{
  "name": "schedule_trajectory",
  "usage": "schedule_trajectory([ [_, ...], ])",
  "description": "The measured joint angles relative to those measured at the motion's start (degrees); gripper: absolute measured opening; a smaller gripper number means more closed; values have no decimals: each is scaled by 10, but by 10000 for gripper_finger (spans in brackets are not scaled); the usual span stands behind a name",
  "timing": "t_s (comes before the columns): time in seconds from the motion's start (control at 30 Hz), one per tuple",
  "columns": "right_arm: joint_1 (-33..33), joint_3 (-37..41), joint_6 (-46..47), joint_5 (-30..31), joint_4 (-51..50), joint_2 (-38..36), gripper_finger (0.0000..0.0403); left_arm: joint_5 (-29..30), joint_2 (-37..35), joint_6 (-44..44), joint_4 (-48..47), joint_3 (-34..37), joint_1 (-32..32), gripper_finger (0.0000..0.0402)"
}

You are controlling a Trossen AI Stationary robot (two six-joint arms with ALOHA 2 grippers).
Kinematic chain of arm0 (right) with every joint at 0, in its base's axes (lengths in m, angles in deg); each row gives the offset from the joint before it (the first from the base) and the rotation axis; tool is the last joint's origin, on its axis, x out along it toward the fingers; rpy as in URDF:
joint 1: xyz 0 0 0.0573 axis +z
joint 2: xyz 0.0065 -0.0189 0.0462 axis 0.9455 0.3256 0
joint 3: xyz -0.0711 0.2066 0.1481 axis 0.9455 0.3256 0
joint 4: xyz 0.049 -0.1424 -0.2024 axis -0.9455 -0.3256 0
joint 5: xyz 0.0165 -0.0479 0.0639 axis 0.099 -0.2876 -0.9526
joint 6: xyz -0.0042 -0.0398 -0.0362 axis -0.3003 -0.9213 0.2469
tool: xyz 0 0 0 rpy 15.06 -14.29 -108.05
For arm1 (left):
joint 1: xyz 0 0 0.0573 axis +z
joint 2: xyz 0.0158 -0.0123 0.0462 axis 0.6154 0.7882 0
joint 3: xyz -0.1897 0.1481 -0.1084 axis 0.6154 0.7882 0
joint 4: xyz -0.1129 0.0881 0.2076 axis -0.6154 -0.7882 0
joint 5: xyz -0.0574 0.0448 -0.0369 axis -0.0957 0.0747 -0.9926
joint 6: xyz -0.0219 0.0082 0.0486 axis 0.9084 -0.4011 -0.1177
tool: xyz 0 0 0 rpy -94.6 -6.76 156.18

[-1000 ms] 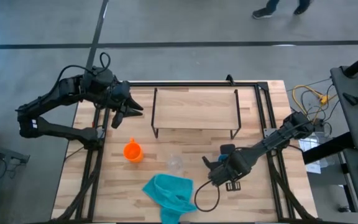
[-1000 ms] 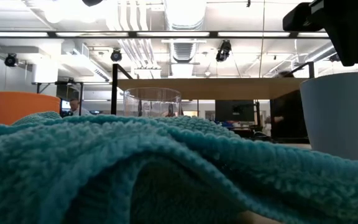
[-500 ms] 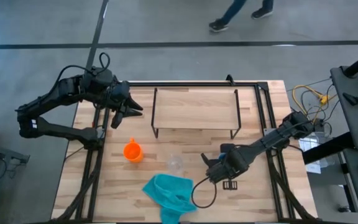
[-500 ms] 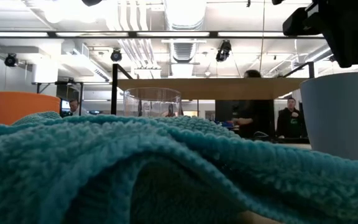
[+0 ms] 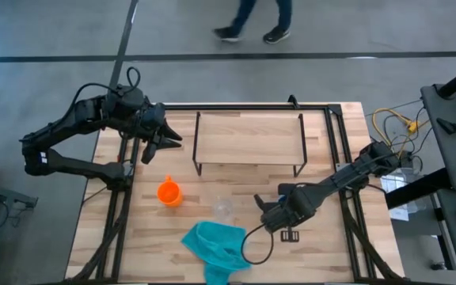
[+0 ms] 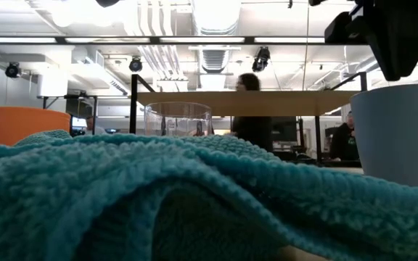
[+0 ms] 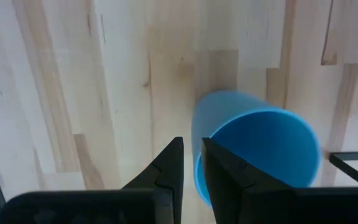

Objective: Stack small to large cups/mugs on shelf
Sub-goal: Put the blue cup on the shelf

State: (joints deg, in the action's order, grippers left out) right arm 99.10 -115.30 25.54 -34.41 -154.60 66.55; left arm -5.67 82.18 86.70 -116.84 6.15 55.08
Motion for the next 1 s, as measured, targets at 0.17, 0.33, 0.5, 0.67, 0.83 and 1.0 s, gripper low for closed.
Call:
schedule_trajectory([
  [0.17,0,22,21,0,-1,0,52,0,0,0,1,-1,0,88],
  [0.33,0,37,63,0,0,0,52,0,0,-1,0,0,0,88],
  [0.5,0,38,63,1,1,0,52,0,0,-1,1,-2,0,88],
  [0.67,0,54,61,2,14,0,52,0,0,-1,1,0,0,88],
  [0.83,0,84,62,2,40,0,52,0,1,-1,1,-2,0,88],
  [1.0,0,82,64,2,37,-6,46,0,-1,-1,1,-2,0,88],
])
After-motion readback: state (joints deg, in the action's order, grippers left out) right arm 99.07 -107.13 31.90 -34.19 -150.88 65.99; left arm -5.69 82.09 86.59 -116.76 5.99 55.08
